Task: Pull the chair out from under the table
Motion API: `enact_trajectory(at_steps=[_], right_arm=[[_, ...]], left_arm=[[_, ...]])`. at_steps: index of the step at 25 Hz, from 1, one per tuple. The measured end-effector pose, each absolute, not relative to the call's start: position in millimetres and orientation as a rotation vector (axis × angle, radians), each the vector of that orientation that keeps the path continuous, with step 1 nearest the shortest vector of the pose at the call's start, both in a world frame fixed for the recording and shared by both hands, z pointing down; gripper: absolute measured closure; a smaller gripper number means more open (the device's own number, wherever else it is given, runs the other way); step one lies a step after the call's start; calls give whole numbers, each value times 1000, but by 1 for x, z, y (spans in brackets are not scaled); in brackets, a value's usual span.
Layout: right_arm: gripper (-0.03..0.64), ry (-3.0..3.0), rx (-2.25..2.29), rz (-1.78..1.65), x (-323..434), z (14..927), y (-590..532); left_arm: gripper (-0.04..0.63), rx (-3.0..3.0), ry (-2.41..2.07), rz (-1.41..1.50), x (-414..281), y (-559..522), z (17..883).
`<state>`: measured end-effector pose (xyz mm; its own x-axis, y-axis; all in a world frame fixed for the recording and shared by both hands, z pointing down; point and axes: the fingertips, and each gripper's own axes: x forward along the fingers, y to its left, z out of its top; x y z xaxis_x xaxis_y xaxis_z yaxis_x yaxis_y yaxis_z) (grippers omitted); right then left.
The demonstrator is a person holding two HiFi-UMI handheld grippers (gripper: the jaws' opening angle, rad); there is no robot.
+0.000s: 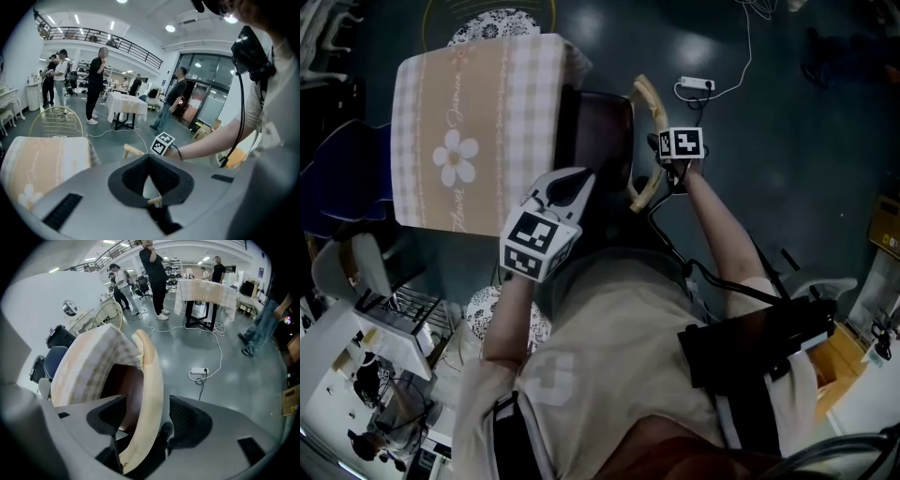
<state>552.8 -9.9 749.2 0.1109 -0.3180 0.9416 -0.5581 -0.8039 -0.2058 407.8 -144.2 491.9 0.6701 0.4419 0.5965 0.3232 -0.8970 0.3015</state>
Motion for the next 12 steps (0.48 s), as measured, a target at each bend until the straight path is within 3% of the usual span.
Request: enact_trajectory(at_steps=[12], right_arm=[[325, -753, 2158, 2014, 547, 789, -5]], left_arm=[[588, 2698, 558, 1089, 387, -151, 501]])
